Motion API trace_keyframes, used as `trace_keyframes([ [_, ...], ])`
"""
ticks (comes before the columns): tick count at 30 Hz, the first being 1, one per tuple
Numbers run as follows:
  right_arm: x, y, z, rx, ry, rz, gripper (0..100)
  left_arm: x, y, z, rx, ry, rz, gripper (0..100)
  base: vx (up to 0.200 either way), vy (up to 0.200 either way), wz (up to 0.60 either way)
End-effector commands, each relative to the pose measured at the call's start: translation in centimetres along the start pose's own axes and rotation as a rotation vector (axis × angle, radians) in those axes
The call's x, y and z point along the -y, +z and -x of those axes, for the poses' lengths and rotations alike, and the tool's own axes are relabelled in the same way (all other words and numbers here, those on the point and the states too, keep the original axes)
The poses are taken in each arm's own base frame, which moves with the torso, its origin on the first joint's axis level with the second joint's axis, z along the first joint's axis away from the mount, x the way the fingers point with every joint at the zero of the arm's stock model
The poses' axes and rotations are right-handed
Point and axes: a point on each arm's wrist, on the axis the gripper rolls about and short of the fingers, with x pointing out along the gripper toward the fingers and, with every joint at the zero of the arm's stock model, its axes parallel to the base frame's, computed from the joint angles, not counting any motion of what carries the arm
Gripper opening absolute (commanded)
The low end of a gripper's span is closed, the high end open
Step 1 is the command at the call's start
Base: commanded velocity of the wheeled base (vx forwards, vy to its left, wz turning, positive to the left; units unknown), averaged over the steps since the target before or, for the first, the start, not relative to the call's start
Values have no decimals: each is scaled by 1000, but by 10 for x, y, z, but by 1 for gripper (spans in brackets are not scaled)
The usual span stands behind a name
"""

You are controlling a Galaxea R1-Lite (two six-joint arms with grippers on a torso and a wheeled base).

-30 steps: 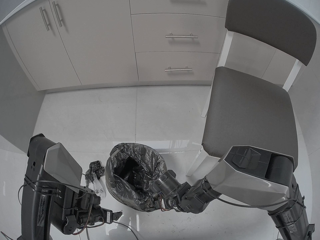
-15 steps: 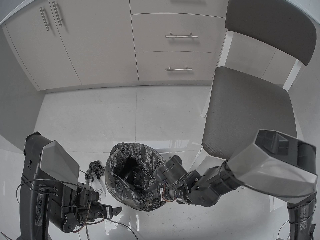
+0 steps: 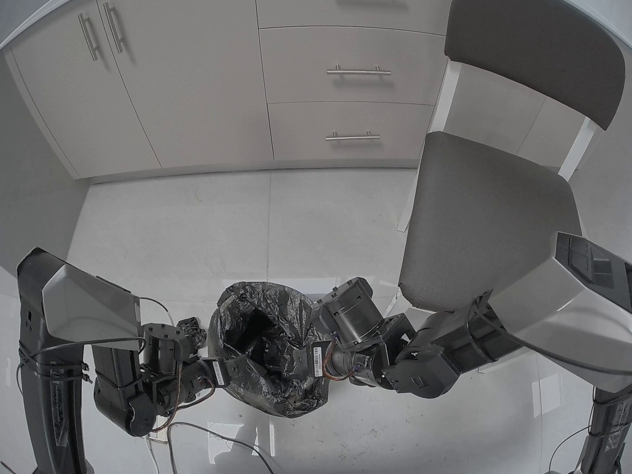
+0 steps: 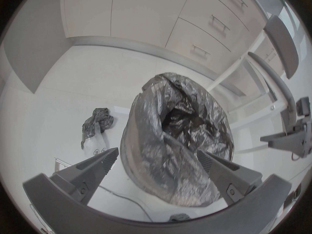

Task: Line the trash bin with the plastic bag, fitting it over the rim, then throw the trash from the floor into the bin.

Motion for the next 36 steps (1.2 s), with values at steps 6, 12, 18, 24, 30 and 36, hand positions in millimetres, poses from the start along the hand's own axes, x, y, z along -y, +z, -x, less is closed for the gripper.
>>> trace_keyframes([
  [6, 1, 3, 1, 22, 5, -9, 100, 19, 10, -29, 6, -10, 24, 100, 0, 0, 0],
  [12, 3, 1, 0, 17, -1, -22, 100, 18, 5, -55, -6, 65, -36, 100, 0, 0, 0],
  [18, 3, 1, 0, 17, -2, -24, 100, 8, -8, -65, -18, 167, -145, 100, 0, 0, 0],
  [24, 3, 0, -3, 13, -4, -23, 100, 7, -9, -64, -28, 198, -197, 100, 0, 0, 0],
  [30, 3, 0, -3, 14, -6, -24, 100, 1, -12, -59, -51, 260, -267, 100, 0, 0, 0],
  [36, 3, 1, -3, 18, -3, -24, 100, -1, -13, -55, -49, 311, -276, 100, 0, 0, 0],
])
